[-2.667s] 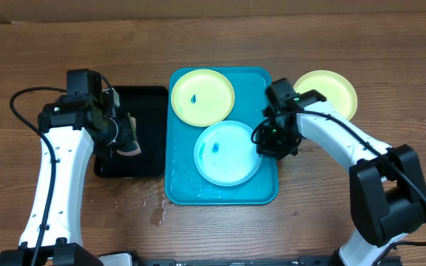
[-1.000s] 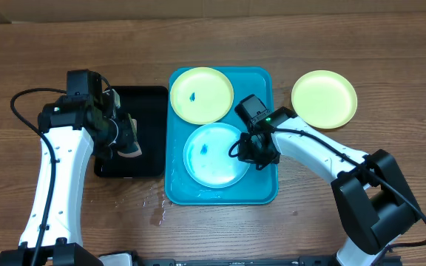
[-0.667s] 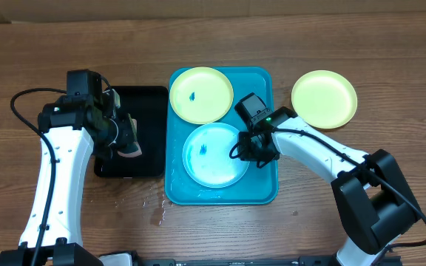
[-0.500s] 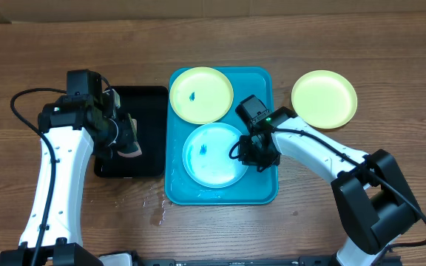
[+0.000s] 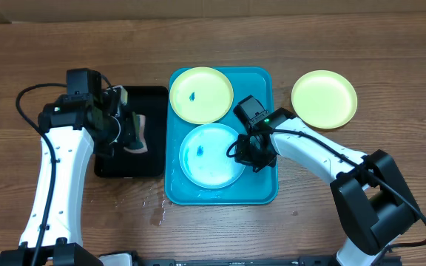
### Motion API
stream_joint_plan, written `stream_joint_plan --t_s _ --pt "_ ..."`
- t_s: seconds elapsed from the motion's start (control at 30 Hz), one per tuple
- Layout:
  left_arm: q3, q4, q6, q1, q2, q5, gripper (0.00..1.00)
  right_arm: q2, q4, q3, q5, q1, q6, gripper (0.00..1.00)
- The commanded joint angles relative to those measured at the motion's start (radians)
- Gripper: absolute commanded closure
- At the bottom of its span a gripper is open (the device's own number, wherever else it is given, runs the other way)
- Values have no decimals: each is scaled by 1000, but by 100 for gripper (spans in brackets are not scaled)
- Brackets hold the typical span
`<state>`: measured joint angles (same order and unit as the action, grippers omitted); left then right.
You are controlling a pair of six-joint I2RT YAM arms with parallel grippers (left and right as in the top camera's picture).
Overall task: Clean dirty plates on tray and stack at the side
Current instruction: 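Slide the light-blue plate with the right gripper to the tray's lower center, then move the sponge with the left gripper over the light-blue plate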
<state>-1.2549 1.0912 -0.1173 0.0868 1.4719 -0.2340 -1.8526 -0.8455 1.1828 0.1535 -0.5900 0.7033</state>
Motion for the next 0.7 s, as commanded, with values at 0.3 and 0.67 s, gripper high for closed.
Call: stream_joint_plan --t_s 0.3,0.67 --pt "-2 -29 82 -256 30 -116 96 10 26 -6 5 -5 8 91" --pt "-2 -131 14 -385 208 -84 96 10 27 -6 5 -5 8 91"
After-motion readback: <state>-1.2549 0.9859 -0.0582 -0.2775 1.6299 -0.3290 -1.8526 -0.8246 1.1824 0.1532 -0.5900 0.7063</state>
